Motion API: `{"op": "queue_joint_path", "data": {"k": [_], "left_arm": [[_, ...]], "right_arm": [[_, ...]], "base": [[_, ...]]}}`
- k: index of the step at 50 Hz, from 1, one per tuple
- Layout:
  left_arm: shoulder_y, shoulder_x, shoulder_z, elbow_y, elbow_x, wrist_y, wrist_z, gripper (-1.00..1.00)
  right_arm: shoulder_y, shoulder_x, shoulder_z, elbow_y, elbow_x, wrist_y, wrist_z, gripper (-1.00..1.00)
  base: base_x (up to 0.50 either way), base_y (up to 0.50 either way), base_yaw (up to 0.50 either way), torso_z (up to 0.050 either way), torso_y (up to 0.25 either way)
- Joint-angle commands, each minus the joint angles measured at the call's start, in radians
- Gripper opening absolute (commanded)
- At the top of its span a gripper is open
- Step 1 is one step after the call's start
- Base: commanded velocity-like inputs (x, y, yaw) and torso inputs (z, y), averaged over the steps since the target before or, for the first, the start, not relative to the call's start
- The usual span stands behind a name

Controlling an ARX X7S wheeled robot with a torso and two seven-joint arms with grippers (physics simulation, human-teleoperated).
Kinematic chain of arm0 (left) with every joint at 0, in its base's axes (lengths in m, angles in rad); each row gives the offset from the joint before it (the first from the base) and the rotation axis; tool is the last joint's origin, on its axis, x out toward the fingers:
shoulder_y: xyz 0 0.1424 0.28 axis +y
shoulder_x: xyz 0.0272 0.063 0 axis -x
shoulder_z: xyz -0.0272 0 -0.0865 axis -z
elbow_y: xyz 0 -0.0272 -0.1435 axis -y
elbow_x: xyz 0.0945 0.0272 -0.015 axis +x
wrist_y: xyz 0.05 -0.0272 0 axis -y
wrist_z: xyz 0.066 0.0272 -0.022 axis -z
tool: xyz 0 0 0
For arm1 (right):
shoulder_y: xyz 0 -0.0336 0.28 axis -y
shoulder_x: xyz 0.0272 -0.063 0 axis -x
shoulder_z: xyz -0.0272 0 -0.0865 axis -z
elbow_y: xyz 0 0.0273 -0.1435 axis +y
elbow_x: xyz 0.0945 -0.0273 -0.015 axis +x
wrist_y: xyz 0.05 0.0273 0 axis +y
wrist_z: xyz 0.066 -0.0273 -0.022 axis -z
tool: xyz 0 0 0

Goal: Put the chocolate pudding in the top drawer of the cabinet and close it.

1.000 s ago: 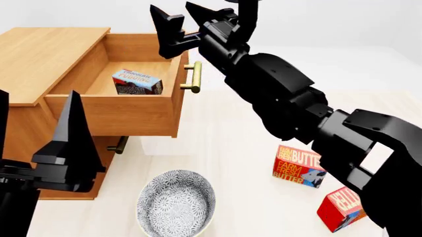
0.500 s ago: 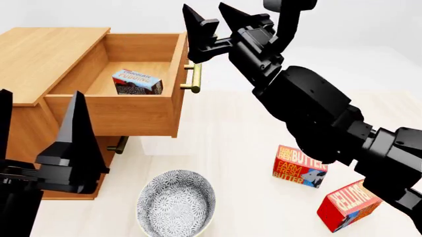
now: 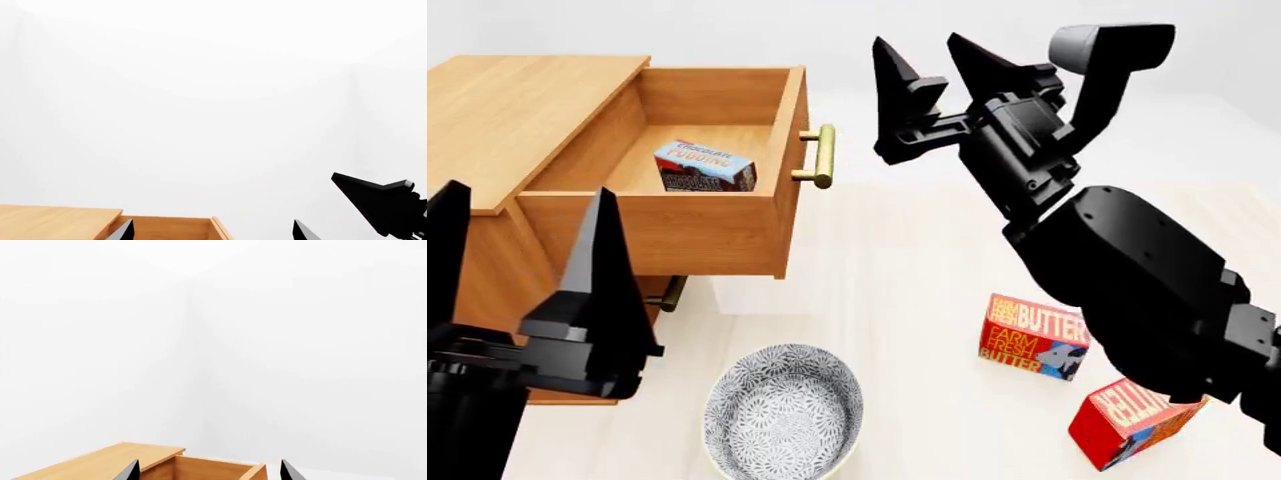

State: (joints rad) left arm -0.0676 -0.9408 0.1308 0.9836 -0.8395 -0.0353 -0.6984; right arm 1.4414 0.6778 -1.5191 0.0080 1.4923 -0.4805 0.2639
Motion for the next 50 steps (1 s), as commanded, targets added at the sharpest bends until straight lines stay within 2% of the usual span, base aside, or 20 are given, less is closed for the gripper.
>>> {"op": "queue_joint_path", "data": {"k": [1,20,50], "left_arm": [[-0.024,0.007,0.027,0.006,0.005,-0.017,-0.005,1.00],[-0.055,0.016,0.065,0.016,0.014,-0.039,-0.014,1.00],[-0.100,0.025,0.127,0.027,0.026,-0.052,-0.025,1.00]], "right_arm": [[-0.032,0.103,-0.011,-0.120,-0.059,-0.023,0.087,1.00],[-0.095,0.274,-0.019,-0.289,-0.199,-0.073,0.263,1.00],[-0.241,0.448,-0.042,-0.426,-0.512,-0.109,0.615,1.00]], "base": [[0.00,0.00,0.00,0.000,0.000],[0.00,0.00,0.00,0.000,0.000],[0.00,0.00,0.00,0.000,0.000]]}}
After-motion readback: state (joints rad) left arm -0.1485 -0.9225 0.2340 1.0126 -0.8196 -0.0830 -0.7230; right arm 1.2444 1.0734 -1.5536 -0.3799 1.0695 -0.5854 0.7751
